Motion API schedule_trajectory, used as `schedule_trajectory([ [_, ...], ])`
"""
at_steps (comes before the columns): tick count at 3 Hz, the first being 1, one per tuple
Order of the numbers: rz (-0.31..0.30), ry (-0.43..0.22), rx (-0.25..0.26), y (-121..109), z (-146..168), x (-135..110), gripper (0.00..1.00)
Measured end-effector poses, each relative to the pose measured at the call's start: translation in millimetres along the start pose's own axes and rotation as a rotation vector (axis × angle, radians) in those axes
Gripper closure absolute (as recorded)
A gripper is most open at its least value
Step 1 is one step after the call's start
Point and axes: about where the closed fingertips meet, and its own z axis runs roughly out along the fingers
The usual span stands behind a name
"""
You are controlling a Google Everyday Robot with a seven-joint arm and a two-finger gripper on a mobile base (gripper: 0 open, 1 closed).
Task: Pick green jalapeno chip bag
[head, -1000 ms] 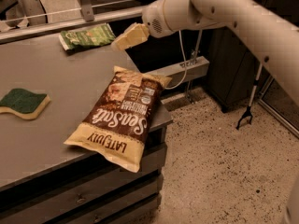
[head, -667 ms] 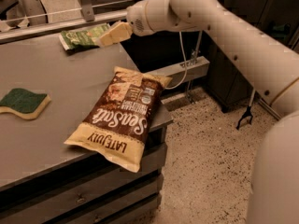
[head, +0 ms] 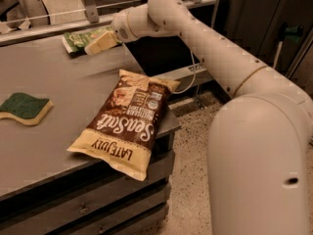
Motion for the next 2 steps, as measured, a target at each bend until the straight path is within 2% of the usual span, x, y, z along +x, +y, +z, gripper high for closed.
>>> schedule_trajectory([
  [2, -0.029, 0.091, -0.011, -18.2, 52.2, 26.3, 0.00],
])
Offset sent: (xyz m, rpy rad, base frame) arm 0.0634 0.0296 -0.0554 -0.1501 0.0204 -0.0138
